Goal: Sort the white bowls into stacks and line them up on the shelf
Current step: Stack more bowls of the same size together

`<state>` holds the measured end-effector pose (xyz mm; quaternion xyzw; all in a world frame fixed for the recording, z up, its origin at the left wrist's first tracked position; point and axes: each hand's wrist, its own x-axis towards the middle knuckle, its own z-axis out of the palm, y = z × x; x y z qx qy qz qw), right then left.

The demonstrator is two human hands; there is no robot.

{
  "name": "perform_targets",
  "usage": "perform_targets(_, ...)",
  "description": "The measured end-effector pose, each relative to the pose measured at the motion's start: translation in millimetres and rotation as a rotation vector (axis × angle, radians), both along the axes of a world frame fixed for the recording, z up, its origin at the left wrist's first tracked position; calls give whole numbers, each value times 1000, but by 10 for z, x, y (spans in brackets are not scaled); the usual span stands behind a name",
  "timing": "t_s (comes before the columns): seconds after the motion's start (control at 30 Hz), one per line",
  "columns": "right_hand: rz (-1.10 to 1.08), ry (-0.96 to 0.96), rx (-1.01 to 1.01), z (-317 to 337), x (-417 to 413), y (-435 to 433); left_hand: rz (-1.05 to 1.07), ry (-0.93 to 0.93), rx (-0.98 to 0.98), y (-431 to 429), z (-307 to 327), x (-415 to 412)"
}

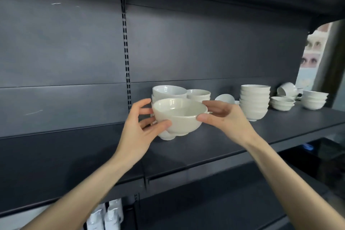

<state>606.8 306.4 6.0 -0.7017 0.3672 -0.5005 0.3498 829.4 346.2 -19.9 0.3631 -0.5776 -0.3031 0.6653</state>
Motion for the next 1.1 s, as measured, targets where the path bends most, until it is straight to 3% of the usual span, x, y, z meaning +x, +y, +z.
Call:
perform_targets(0.4, 75, 36, 1, 230, -1404, -867, 99, 156, 5, -852, -66, -1644)
perform_targets(0.63, 162, 60, -57, 392, -1673, -1611, 204, 52, -18, -1493, 38, -1951)
perform_targets(1.1, 287, -65, -88, 326, -1288, -2896, 511, -256, 55, -2628, 0, -1744)
